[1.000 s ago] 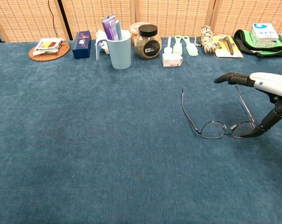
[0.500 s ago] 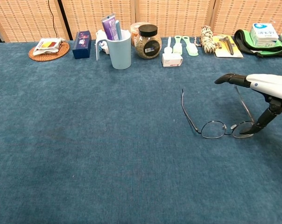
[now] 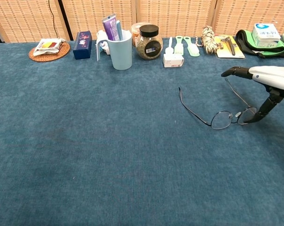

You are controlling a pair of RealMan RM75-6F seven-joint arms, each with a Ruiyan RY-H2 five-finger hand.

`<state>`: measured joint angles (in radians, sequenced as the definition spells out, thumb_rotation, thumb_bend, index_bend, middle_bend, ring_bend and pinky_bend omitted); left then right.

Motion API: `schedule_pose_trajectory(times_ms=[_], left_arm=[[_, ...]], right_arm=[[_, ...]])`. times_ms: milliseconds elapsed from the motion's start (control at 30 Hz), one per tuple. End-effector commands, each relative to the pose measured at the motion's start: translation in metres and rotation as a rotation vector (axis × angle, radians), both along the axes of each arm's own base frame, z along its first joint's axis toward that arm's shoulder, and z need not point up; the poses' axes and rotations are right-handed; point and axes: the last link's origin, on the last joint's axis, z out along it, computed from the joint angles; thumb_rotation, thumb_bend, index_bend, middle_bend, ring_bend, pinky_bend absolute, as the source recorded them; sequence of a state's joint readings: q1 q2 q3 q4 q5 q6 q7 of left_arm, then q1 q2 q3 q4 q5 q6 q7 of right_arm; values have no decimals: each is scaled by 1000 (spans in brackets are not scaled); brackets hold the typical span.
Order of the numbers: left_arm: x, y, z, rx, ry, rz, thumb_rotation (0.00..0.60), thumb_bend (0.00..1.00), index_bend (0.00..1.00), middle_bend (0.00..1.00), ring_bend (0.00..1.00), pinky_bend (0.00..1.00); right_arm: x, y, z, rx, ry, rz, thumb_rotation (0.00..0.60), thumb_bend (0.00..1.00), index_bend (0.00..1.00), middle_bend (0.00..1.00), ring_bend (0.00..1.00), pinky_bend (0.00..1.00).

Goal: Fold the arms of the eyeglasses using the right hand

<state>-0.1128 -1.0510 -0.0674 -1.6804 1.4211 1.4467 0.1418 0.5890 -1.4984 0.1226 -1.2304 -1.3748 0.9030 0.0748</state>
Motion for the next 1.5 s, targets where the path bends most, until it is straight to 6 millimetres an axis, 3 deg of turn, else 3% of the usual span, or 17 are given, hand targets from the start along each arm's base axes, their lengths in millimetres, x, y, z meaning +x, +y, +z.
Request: schedule_pose_trajectory(times_ms=[33,367,733,1000,1500], left_arm=[[0,1,0,0,0,-2,374,503,90,13,54,60],[2,4,0,3,-1,-10,374,503,90,13,54,60],[4,11,1,8,-9,-37,377,503,90,12,54,60],[5,15,7,24,-9,-61,376,503,90,11,54,58],[5,19,1,11,-20,-75,375,503,90,6,53,58]], right_arm=[[-2,-12,3,-15,14,-6,600,34,0,0,0,0],[-12,-35,14,-36,58,-34,600,34,0,0,0,0],[4,-18,33,68,16,-132,600,34,160,0,0,0],[12,-16,31,87,24,-201,600,34,212,0,0,0],[31,-25,23,75,35,-311,600,34,184,0,0,0]])
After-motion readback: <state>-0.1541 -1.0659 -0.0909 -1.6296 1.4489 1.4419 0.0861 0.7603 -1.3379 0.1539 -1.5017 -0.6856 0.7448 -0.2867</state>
